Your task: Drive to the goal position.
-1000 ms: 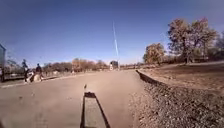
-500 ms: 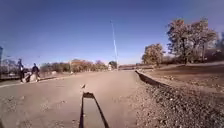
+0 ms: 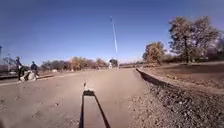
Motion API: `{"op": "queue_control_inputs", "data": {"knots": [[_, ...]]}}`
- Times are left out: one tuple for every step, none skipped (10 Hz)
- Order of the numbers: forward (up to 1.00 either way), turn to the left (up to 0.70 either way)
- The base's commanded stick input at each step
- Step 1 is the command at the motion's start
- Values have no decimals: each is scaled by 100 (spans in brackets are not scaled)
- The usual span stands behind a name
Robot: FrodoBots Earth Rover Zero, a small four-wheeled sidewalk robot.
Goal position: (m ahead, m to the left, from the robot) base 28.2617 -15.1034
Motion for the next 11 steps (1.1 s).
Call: {"op": "queue_control_inputs", "data": {"knots": [[50, 0], [50, 0], [50, 0], [50, 0], [50, 0], [50, 0], [50, 0], [50, 0], [50, 0], [50, 0], [50, 0]]}}
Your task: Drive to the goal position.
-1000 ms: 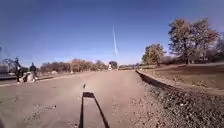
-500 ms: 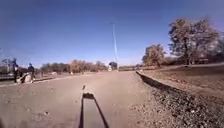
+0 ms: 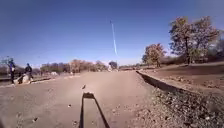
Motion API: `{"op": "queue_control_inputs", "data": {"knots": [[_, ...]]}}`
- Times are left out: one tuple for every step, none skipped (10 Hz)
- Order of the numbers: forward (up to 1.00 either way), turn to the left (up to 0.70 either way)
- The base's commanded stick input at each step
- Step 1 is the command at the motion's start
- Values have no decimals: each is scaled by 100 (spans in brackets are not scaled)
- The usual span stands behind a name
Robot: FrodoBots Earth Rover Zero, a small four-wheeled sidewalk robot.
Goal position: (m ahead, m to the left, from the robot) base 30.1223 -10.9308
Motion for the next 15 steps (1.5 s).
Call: {"op": "queue_control_inputs", "data": {"knots": [[50, 0], [50, 0], [50, 0], [50, 0], [50, 0], [50, 0], [50, 0], [50, 0], [50, 0], [50, 0], [50, 0], [50, 0], [50, 0], [50, 0], [50, 0]]}}
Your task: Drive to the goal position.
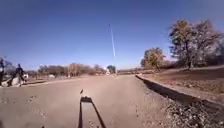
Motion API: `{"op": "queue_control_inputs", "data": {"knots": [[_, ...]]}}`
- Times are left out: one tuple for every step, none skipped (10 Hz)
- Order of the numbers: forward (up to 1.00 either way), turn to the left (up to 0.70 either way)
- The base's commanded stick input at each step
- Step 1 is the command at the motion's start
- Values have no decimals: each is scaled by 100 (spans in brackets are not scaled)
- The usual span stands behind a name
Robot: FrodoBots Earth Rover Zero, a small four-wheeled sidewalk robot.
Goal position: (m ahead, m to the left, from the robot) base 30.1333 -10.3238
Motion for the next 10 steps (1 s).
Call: {"op": "queue_control_inputs", "data": {"knots": [[50, 0], [50, 0], [50, 0], [50, 0], [50, 0], [50, 0], [50, 0], [50, 0], [50, 0], [50, 0]]}}
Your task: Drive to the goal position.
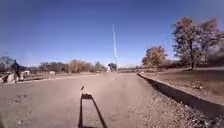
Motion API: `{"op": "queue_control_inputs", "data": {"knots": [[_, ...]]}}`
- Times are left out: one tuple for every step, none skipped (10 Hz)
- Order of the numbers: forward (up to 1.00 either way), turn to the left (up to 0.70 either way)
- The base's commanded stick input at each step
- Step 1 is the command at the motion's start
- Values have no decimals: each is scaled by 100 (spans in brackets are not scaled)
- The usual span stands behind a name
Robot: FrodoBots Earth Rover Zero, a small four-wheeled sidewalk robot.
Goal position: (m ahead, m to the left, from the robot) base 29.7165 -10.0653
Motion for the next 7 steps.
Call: {"op": "queue_control_inputs", "data": {"knots": [[50, 0], [50, 0], [50, 0], [50, 0], [50, 0], [50, 0], [50, 0]]}}
